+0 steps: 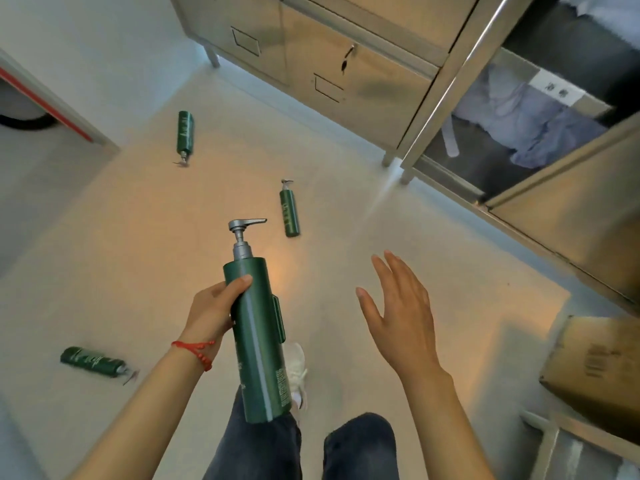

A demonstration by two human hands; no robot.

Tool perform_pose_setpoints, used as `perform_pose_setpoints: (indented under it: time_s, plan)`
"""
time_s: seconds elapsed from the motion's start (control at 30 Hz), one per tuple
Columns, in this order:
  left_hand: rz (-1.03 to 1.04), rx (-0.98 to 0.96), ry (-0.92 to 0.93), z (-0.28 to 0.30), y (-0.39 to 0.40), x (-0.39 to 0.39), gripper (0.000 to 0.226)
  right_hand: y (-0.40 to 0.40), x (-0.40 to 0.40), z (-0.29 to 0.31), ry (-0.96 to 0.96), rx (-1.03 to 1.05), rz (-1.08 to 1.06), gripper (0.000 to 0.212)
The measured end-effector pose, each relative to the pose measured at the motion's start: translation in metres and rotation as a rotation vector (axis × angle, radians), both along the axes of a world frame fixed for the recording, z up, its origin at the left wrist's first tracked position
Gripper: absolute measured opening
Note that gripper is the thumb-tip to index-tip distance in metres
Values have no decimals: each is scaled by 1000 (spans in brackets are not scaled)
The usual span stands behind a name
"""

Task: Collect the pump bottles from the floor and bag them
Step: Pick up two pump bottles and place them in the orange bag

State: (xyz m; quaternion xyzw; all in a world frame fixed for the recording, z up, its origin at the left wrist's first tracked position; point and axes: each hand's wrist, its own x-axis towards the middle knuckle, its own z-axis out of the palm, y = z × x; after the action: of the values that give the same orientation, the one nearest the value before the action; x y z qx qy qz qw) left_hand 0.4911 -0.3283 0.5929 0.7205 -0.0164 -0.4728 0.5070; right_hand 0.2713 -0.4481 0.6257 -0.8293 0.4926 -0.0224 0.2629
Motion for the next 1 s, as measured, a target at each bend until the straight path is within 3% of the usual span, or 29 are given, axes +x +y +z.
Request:
perform_pose_setpoints:
  time_s: [0.3, 0.67, 0.83, 1.0]
  plan:
    - [99, 0, -25, -15, -83, 106, 17, -90, 113, -21, 12, -23, 66, 55]
    - [161, 48, -10, -77, -221, 209, 18, -245, 237, -95, 55, -31, 265, 49]
    - [139, 79, -19, -134, -259, 252, 17, -280, 288, -162, 69, 29, 318, 48]
    - [116, 149, -17, -231, -280, 285, 16, -298, 325, -264, 103, 76, 315, 47]
